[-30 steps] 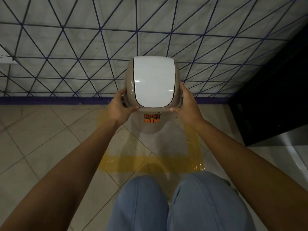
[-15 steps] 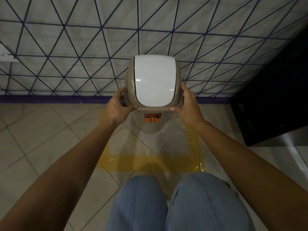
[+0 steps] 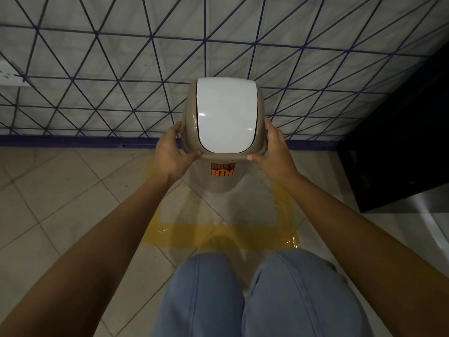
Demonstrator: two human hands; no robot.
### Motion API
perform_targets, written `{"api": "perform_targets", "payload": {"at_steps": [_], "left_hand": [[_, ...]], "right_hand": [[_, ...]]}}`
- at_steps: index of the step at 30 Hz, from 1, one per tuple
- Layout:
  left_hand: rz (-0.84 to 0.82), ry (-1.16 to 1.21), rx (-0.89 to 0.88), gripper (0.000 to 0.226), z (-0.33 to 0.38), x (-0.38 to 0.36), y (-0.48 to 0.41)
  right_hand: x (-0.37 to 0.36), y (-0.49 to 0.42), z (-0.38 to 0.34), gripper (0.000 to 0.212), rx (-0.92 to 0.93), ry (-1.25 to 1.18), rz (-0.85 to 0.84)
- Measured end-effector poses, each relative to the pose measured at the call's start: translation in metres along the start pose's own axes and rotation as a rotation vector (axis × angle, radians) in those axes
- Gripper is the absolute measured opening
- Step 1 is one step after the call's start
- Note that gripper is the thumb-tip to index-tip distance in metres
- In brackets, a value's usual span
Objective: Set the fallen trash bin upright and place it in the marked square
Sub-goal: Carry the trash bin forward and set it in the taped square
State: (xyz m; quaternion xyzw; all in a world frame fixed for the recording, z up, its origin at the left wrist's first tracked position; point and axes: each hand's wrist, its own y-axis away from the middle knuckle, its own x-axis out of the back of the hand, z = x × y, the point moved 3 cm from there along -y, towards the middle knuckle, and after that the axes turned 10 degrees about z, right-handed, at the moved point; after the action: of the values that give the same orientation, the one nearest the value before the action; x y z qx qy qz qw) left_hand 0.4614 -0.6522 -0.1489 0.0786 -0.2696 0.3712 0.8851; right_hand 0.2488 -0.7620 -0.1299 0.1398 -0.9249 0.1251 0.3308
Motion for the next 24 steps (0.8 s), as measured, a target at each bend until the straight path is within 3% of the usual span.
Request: {"api": "perform_targets", "payload": {"at_steps": [7,24], "left_hand": [[0.017,-0.072,-0.279,0.087,0.020,0.002,0.012],[0.040,-0.126,-0.241,0.089,0.025,-0.002,0.015]], "right_hand": [[-0.004,0.000,-0.012,0.103,0.085,0.037,0.023],[-0.006,-0.001,-0.009,0.103,0.052,0.021,0.021]]}}
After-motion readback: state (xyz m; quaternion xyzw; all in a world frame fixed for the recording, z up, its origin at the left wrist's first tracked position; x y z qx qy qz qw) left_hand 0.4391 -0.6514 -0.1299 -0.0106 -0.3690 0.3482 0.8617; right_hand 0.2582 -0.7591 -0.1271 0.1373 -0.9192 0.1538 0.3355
